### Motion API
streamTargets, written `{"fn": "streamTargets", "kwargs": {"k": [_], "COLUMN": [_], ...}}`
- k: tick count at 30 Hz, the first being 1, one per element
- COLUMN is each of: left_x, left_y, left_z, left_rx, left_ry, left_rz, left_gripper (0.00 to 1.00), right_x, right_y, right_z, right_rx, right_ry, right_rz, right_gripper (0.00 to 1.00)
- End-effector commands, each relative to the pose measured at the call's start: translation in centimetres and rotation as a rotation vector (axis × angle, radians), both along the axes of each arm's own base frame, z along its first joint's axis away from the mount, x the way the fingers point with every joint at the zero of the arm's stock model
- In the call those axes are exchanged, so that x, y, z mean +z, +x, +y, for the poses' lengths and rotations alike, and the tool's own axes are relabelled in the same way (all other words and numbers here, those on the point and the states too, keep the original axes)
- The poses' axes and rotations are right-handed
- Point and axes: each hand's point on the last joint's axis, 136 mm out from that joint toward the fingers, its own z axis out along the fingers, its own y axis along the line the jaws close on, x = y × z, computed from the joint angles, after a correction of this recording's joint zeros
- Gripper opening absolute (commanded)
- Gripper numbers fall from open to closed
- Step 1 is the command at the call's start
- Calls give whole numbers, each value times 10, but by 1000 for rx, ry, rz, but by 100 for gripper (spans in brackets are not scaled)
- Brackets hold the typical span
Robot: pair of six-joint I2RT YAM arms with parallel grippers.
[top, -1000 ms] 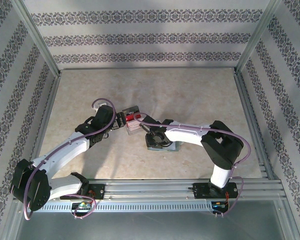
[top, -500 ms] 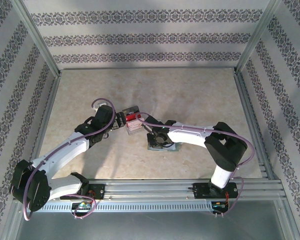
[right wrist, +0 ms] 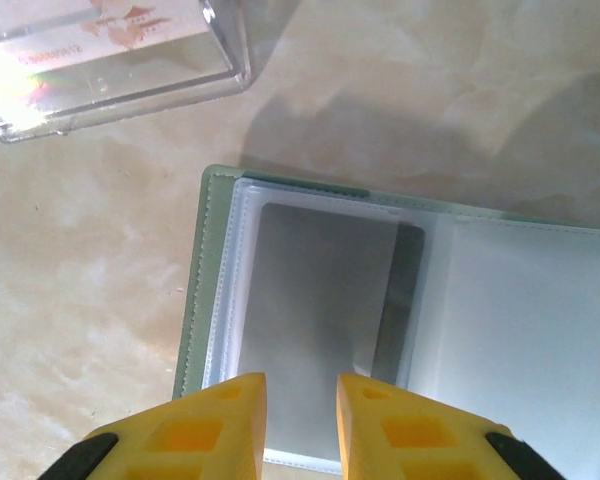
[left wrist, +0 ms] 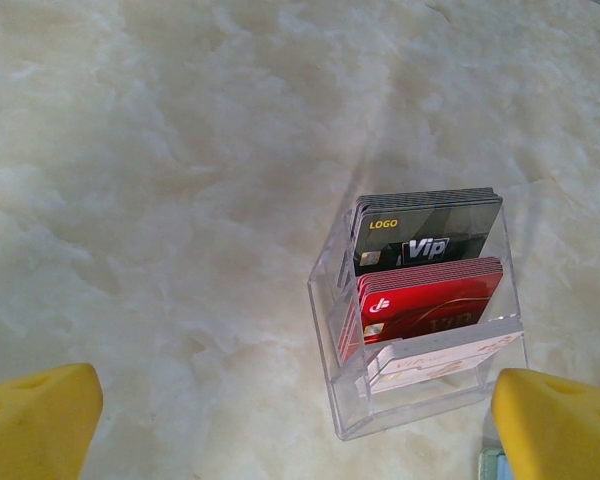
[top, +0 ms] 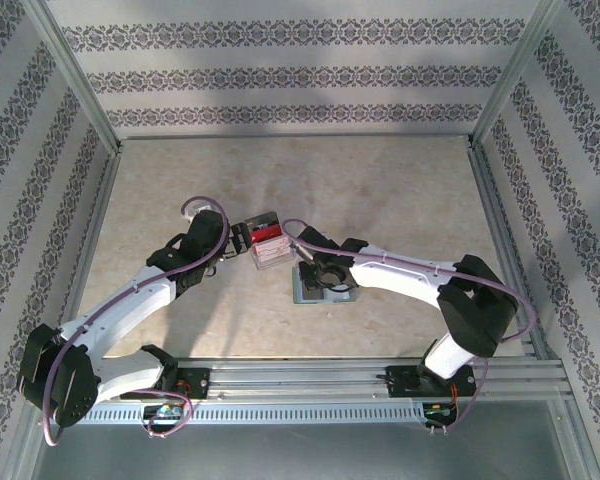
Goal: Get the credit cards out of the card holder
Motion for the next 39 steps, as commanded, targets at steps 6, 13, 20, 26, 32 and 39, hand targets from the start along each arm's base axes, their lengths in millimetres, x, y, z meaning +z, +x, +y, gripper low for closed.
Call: {"fn": "streamTargets", "kwargs": {"k": [6,13,20,26,32,39], "left_x": [15,14,10,8,9,9], "left_y": [3,4,2,1,2,2], "left_z": [0,3,3,1,0,-1], "left_rx": [4,26,28,22,17,11], "left_ry": [-19,-18,-22,-31,-35,-37], "left_rz": [-24,-30,-22,-17,-19,-15], "left_gripper": [100,100,100,100,100,100], "right_x": [11,-10,-33,-54,-64,-59], "right_y": [-2,-9,-14,-18,-21,-21], "right_z": [0,17,6,4,2,5], "right_rx": [55,67,45,27,24,21], "right_ry": [-90,-170,-233,-191,-180,-88], "right_rz": [-45,5,55,111,144,151], "right_gripper": [42,54,66,68,66,52]}}
